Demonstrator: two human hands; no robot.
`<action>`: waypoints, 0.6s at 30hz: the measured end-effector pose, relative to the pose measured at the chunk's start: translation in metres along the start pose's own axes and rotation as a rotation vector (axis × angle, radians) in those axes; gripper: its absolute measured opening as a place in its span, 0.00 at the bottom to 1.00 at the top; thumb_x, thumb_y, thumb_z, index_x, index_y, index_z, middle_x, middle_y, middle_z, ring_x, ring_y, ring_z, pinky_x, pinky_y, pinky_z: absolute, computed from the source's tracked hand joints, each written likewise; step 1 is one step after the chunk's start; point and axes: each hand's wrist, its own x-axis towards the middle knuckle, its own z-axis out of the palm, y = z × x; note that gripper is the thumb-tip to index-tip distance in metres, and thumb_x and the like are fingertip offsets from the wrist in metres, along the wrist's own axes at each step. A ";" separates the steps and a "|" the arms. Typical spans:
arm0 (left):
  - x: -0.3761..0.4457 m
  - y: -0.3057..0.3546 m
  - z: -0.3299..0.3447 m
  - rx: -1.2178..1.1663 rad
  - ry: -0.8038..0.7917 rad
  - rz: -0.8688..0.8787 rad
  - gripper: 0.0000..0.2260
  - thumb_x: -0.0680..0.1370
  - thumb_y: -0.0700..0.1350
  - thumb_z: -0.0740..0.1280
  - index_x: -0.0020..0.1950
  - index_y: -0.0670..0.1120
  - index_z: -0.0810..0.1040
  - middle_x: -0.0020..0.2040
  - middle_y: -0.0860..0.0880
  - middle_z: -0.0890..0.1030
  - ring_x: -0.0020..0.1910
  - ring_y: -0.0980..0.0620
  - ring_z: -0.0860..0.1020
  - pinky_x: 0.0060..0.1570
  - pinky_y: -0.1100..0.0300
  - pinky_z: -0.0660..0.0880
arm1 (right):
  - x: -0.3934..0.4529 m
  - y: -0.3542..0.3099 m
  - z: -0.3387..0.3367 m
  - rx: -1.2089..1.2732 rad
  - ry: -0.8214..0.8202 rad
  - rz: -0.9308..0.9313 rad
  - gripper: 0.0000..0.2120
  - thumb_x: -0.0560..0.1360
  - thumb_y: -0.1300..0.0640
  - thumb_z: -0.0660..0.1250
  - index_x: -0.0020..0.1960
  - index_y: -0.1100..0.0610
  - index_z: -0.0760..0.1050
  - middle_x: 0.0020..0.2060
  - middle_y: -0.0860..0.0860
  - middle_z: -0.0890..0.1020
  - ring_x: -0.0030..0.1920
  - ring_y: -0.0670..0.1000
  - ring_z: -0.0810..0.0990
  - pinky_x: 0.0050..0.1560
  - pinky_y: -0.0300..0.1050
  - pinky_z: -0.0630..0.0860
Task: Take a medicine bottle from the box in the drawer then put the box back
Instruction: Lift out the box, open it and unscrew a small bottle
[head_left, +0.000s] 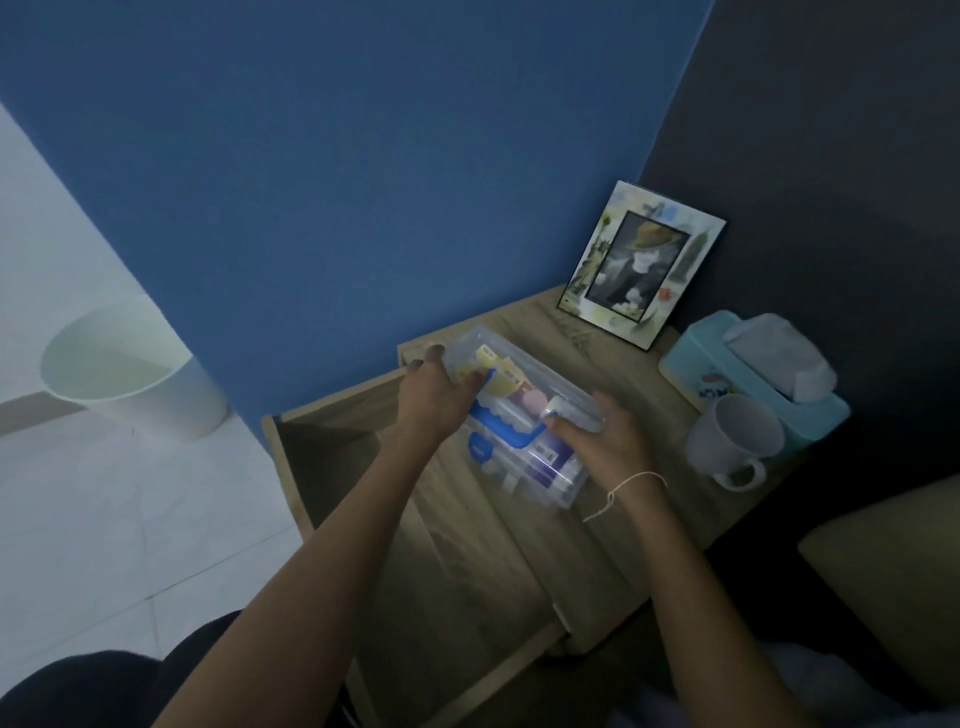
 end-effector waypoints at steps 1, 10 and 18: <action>-0.001 -0.001 0.001 0.007 0.000 0.022 0.31 0.74 0.60 0.66 0.68 0.41 0.67 0.63 0.37 0.75 0.62 0.37 0.73 0.61 0.50 0.70 | -0.001 0.002 0.002 -0.017 0.018 0.003 0.39 0.69 0.43 0.73 0.74 0.56 0.62 0.71 0.56 0.71 0.69 0.56 0.71 0.67 0.58 0.71; -0.033 -0.036 0.010 0.553 0.076 0.731 0.23 0.82 0.52 0.49 0.75 0.44 0.60 0.76 0.43 0.62 0.76 0.43 0.57 0.75 0.45 0.50 | -0.047 0.040 0.054 -0.466 0.212 -0.396 0.34 0.77 0.38 0.50 0.77 0.55 0.48 0.79 0.53 0.47 0.78 0.53 0.40 0.77 0.53 0.54; -0.007 -0.032 0.017 0.473 0.032 0.735 0.23 0.82 0.50 0.52 0.76 0.43 0.57 0.77 0.44 0.60 0.76 0.46 0.56 0.75 0.50 0.46 | -0.004 0.043 0.054 -0.437 0.271 -0.474 0.32 0.79 0.44 0.57 0.77 0.56 0.52 0.78 0.54 0.54 0.79 0.53 0.44 0.77 0.52 0.52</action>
